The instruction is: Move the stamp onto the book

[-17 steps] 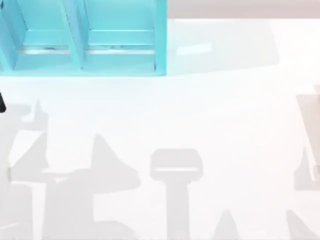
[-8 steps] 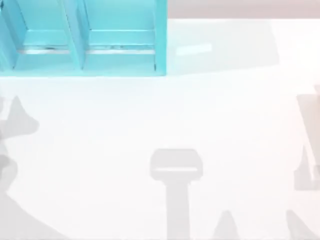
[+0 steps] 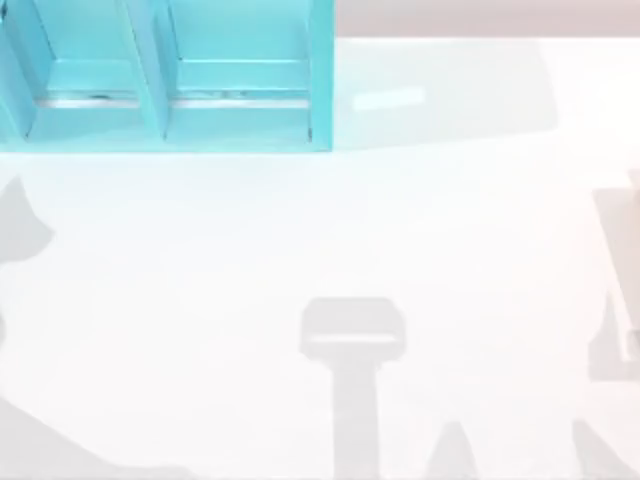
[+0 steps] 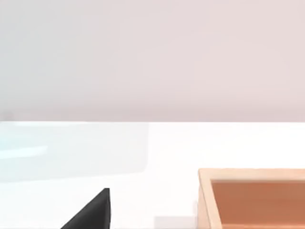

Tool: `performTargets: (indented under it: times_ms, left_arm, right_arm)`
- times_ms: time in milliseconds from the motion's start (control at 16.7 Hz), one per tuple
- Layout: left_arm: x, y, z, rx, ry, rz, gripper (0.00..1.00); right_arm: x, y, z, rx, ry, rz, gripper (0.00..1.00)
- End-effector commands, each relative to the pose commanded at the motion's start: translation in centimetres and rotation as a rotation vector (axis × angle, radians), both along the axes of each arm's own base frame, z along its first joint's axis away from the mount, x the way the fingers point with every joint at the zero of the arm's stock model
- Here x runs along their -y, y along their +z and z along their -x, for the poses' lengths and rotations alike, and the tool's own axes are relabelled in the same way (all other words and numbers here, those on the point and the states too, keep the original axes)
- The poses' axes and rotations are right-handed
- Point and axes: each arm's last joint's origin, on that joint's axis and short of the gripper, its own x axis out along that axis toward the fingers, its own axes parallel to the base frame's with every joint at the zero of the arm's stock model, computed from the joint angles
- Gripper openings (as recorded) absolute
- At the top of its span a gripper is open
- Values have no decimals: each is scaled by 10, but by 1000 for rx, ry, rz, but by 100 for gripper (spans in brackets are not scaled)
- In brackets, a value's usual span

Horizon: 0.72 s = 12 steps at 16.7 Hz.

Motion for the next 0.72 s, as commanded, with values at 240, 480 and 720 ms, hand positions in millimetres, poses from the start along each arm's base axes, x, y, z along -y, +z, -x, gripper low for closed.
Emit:
performTargets:
  times_ms: [240,480,720]
  left_arm:
    - [1,-1,-9,-1,-1,0,100]
    - [-2,-5,-45,0,0,0,100]
    - [1,-8,-85,1,0,0,100]
  right_arm:
    - [0,0,0,0,0,0,100]
    - [0,0,0,0,0,0,100]
    - [0,0,0,0,0,0,100]
